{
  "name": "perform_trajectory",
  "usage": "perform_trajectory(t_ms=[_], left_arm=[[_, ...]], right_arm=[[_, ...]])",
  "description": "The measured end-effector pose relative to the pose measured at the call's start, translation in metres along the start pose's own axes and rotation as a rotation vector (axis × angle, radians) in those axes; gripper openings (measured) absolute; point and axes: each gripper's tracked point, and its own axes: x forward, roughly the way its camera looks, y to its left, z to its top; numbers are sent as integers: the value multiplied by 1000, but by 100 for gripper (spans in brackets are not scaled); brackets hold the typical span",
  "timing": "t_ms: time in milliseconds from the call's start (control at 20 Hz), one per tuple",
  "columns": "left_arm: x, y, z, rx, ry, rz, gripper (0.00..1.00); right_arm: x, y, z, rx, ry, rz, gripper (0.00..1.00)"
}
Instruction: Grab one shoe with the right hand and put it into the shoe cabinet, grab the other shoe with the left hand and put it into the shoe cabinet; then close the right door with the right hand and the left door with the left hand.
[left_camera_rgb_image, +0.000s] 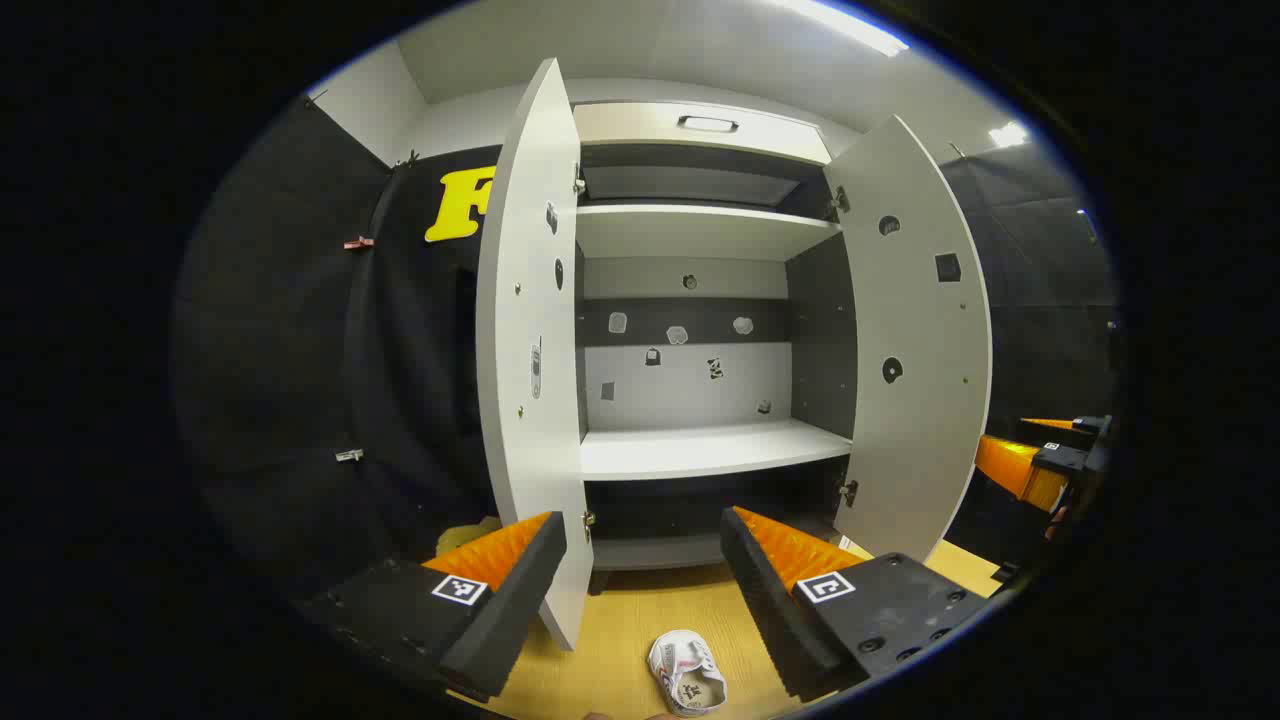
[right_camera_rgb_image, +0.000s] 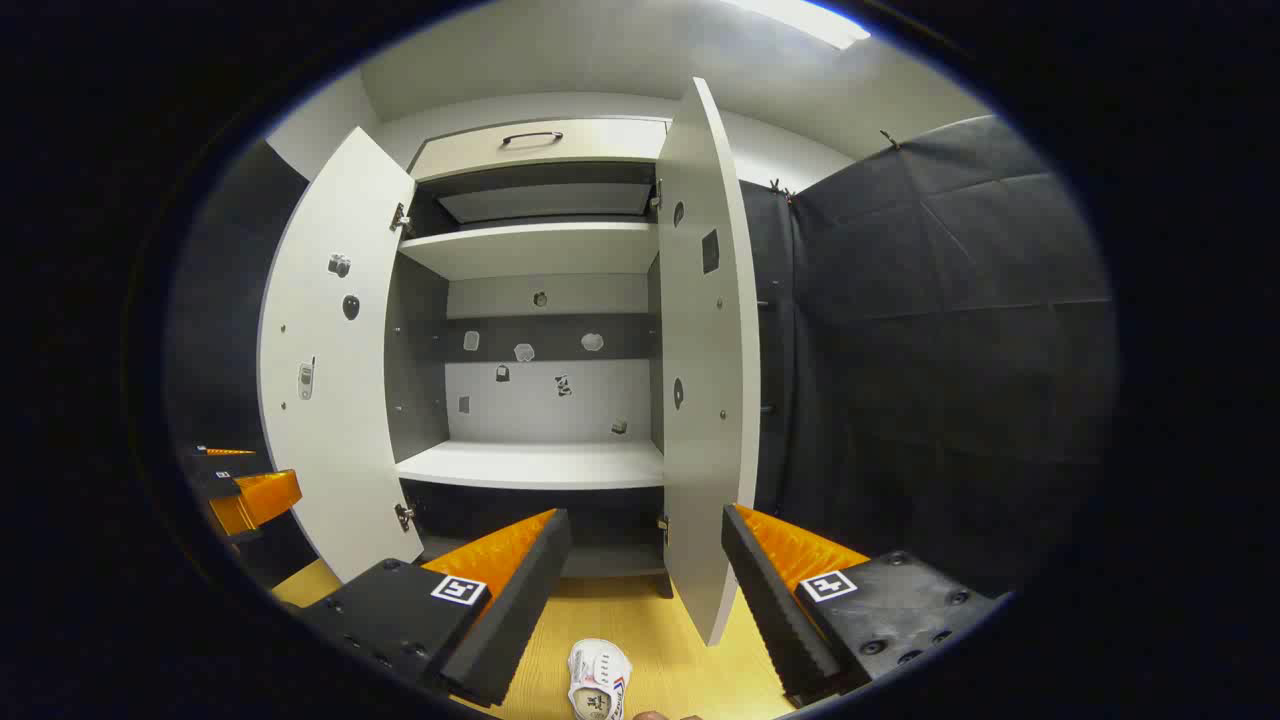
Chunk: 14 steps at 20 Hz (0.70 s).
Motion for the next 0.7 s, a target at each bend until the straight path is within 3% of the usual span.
perform_trajectory(t_ms=[450, 700], left_arm=[[0, -1, -17, 10, 44, -19, 96], [0, 4, -17, 17, 32, -27, 96]], right_arm=[[0, 12, -28, -7, 91, 30, 98], [-1, 23, -25, -19, 84, 35, 98]])
